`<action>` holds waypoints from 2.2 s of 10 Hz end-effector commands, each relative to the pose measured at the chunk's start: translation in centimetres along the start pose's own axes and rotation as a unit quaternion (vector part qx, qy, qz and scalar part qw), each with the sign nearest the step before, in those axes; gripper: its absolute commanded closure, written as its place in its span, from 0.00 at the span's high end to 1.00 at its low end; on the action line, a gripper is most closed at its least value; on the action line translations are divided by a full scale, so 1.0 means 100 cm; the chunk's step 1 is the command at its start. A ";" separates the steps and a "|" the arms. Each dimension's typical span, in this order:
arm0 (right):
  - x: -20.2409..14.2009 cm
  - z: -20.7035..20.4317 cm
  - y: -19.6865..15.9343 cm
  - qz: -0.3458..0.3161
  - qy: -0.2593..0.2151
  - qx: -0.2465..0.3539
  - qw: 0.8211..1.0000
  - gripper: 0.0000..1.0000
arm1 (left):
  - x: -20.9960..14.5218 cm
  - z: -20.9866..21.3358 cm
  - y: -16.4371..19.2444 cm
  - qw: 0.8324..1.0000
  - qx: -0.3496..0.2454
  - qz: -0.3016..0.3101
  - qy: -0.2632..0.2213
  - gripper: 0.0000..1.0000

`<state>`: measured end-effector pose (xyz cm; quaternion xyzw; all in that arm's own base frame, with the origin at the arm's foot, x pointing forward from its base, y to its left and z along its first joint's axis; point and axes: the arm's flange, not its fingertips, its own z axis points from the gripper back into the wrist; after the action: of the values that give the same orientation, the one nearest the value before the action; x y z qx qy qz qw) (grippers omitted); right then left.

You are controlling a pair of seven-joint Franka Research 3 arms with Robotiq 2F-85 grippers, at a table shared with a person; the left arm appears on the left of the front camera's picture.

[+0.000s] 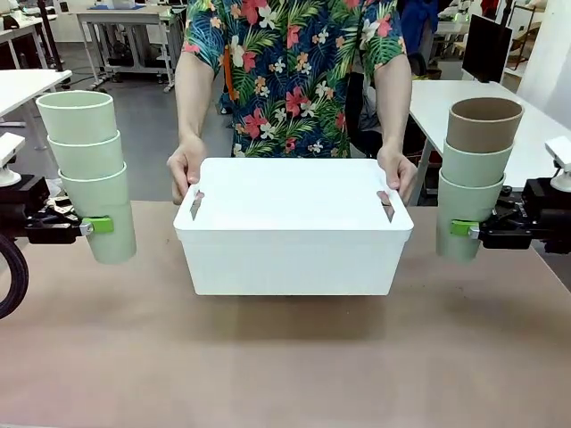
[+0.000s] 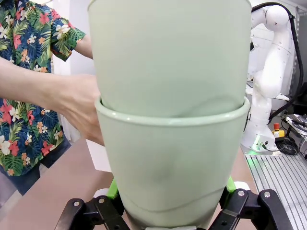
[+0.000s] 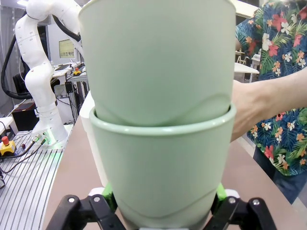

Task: Stack the cups and store them in the basket.
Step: Place the stack of Reusable plastic cups into the Pantry Basket.

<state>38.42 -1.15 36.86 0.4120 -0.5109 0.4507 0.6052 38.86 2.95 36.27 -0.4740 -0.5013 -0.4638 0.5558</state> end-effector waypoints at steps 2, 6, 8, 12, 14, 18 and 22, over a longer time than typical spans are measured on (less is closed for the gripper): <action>0.003 0.000 0.000 0.004 0.000 0.000 1.000 0.85 | 0.003 0.000 -0.001 1.000 -0.001 -0.003 -0.004 0.87; 0.003 0.000 0.000 0.004 0.000 0.000 1.000 0.85 | 0.003 0.000 -0.001 1.000 -0.001 -0.003 -0.004 0.87; 0.003 0.000 0.000 0.004 0.000 0.000 1.000 0.85 | 0.003 0.000 -0.001 1.000 -0.001 -0.003 -0.004 0.87; 0.003 0.000 0.000 0.004 0.000 0.000 1.000 0.85 | 0.003 0.000 -0.001 1.000 -0.001 -0.003 -0.004 0.87; 0.003 0.000 0.000 0.004 0.000 0.000 1.000 0.85 | 0.003 0.000 -0.001 1.000 -0.001 -0.003 -0.004 0.87; 0.003 0.000 0.000 0.004 0.000 0.000 1.000 0.85 | 0.003 0.000 -0.001 1.000 -0.001 -0.003 -0.004 0.87; 0.003 0.000 0.000 0.004 0.000 0.000 1.000 0.85 | 0.003 0.000 -0.001 1.000 -0.001 -0.003 -0.004 0.87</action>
<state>38.42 -1.15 36.86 0.4120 -0.5109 0.4507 0.6052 38.86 2.95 36.27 -0.4740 -0.5013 -0.4638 0.5558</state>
